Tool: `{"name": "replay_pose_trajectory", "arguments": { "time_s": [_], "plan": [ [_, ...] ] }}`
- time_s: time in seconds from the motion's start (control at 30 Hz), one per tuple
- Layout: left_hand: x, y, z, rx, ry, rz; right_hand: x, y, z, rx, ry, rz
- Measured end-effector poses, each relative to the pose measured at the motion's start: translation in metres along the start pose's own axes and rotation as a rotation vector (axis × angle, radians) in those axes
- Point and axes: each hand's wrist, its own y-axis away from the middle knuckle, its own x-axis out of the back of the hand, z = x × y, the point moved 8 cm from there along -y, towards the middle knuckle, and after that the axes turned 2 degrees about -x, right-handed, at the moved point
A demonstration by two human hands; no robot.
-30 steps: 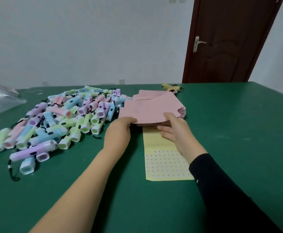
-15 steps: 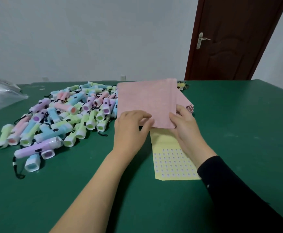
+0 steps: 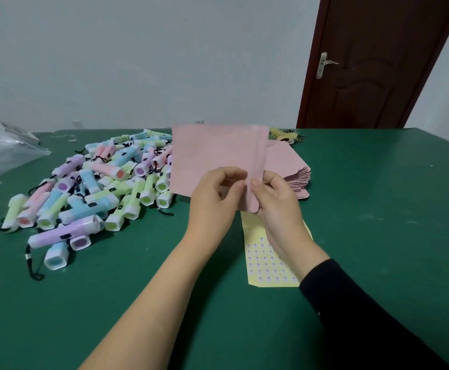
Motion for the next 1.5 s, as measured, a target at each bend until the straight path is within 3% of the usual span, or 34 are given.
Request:
{"name": "replay_pose_trajectory", "arguments": {
  "time_s": [0.17,0.3,0.37,0.43,0.53,0.7,0.8,1.13,1.5],
  "plan": [
    [-0.011,0.002,0.006,-0.174,-0.336,-0.087,-0.001,-0.002,0.008,-0.061,-0.138,-0.039],
    [-0.014,0.007,0.009,-0.253,-0.447,-0.112,0.006,-0.004,0.016,-0.111,-0.186,0.027],
    [-0.011,0.006,0.004,-0.204,-0.456,-0.083,0.01,-0.006,0.016,-0.093,-0.175,0.056],
    [-0.001,0.004,-0.009,-0.041,-0.319,0.013,0.015,-0.008,0.009,-0.025,-0.116,0.076],
    [0.013,0.001,-0.026,0.175,-0.04,0.109,0.02,-0.004,-0.015,0.236,0.232,0.102],
    [0.005,-0.001,-0.008,0.039,0.345,-0.078,-0.013,0.026,-0.042,0.728,0.672,0.037],
    [0.006,-0.001,-0.009,0.06,0.465,-0.077,-0.03,0.037,-0.041,0.86,0.771,0.018],
    [0.009,-0.004,-0.024,0.101,0.547,-0.141,-0.025,0.035,-0.033,0.627,0.671,0.013],
    [0.013,-0.004,-0.021,0.096,0.551,-0.137,-0.028,0.04,-0.035,0.683,0.711,0.037]
  ]
}}
